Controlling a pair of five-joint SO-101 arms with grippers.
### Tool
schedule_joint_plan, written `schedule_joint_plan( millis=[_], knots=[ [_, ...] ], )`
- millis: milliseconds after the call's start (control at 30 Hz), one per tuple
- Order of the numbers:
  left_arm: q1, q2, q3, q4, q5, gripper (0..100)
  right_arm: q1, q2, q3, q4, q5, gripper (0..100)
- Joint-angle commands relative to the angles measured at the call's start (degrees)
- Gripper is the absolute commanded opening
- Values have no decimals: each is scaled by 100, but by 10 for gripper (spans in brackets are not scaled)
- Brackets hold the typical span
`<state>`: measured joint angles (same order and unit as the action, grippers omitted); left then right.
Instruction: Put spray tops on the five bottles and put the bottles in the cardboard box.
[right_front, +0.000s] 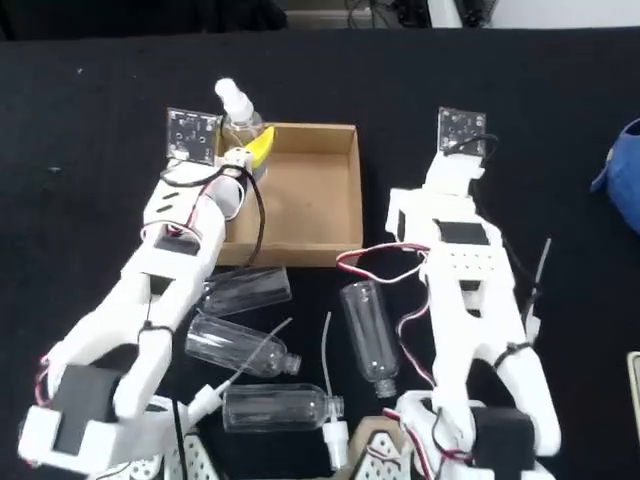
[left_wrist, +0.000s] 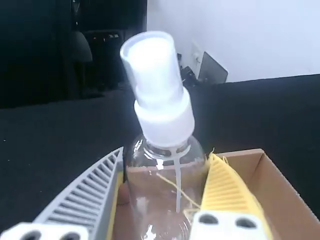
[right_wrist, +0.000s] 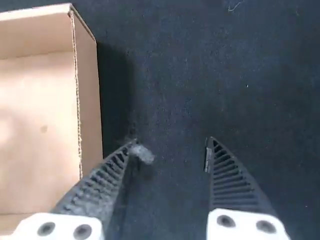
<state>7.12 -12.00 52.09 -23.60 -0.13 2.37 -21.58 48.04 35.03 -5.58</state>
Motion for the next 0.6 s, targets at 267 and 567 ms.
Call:
schedule_joint_plan(
  millis=[267, 567],
  knots=[
    [-330, 800, -400, -1301, -35, 30, 132, 57, -382, -158, 26, 188],
    [-382, 1477, -831, -1336, -26, 30, 132, 31, -382, -158, 26, 188]
  ],
)
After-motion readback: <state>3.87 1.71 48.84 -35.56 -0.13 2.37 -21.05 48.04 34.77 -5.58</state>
